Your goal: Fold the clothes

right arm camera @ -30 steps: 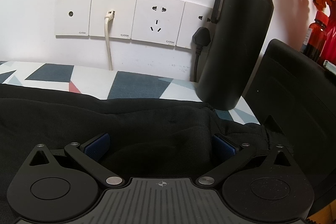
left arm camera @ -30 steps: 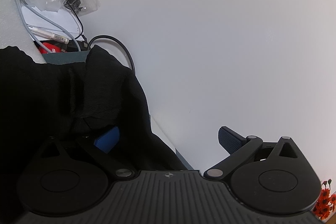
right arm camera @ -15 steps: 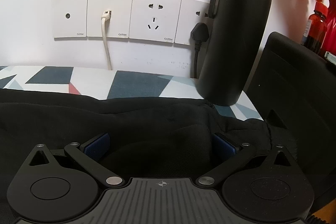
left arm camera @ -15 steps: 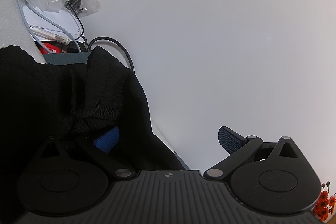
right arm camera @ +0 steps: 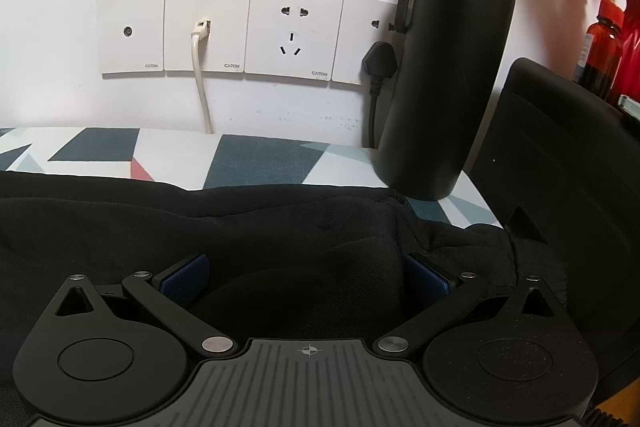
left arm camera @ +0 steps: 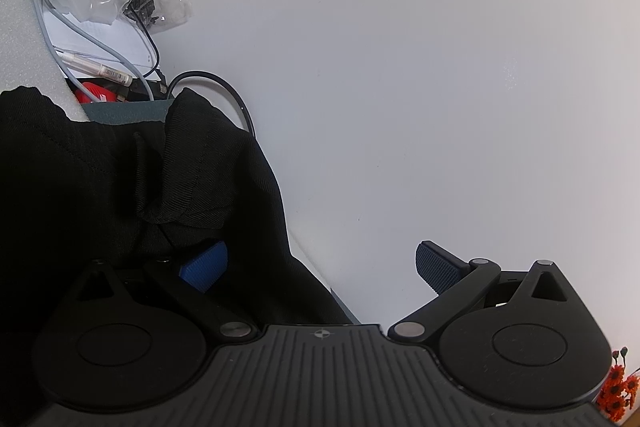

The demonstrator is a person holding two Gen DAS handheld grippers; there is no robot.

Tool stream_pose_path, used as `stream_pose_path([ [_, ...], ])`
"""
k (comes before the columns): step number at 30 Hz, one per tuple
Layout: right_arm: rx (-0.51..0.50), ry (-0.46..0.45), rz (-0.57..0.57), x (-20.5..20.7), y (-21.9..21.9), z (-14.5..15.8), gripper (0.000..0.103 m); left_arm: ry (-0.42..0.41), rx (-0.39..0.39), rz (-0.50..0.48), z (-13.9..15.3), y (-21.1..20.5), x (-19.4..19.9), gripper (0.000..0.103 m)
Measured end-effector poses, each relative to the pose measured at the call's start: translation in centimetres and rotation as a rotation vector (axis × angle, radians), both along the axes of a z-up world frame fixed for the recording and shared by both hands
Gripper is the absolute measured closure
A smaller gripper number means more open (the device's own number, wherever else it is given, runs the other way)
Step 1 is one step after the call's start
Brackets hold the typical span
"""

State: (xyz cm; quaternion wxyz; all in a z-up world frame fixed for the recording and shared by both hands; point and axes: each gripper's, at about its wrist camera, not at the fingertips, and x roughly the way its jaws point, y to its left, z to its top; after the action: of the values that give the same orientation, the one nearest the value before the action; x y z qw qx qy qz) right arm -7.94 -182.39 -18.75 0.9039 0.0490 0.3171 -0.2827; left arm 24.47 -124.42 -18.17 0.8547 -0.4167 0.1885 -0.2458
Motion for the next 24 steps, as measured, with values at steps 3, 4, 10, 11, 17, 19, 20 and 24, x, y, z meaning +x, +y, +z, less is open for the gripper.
stream_pose_path([
  [3,0.0,-0.001,-0.002,-0.05,0.02,0.01,0.001,-0.003,-0.007,0.001,-0.03,0.09,-0.05,0.0],
  [4,0.001,-0.001,-0.002,-0.06,0.01,0.01,0.001,-0.004,-0.008,0.0,-0.03,0.11,-0.05,0.0],
  [10,0.005,-0.002,-0.002,-0.09,-0.01,0.05,0.001,0.0,0.003,-0.003,0.04,0.06,-0.05,0.0],
  [11,0.005,-0.001,-0.001,-0.08,-0.01,0.06,0.001,0.001,0.004,-0.003,0.05,0.05,-0.05,0.0],
  [17,0.005,-0.001,0.003,-0.09,-0.11,0.09,0.001,0.001,0.006,-0.003,0.07,0.0,-0.06,0.0],
  [19,0.009,-0.002,0.002,-0.07,-0.14,0.1,0.001,0.001,0.005,-0.002,0.07,-0.02,-0.04,0.0],
  [20,0.009,-0.002,0.001,-0.04,-0.11,0.1,0.001,0.002,0.006,-0.003,0.07,-0.01,-0.03,0.0],
  [24,-0.012,0.004,0.003,0.07,0.19,0.03,0.001,0.002,0.007,-0.003,0.09,-0.05,0.03,0.0],
])
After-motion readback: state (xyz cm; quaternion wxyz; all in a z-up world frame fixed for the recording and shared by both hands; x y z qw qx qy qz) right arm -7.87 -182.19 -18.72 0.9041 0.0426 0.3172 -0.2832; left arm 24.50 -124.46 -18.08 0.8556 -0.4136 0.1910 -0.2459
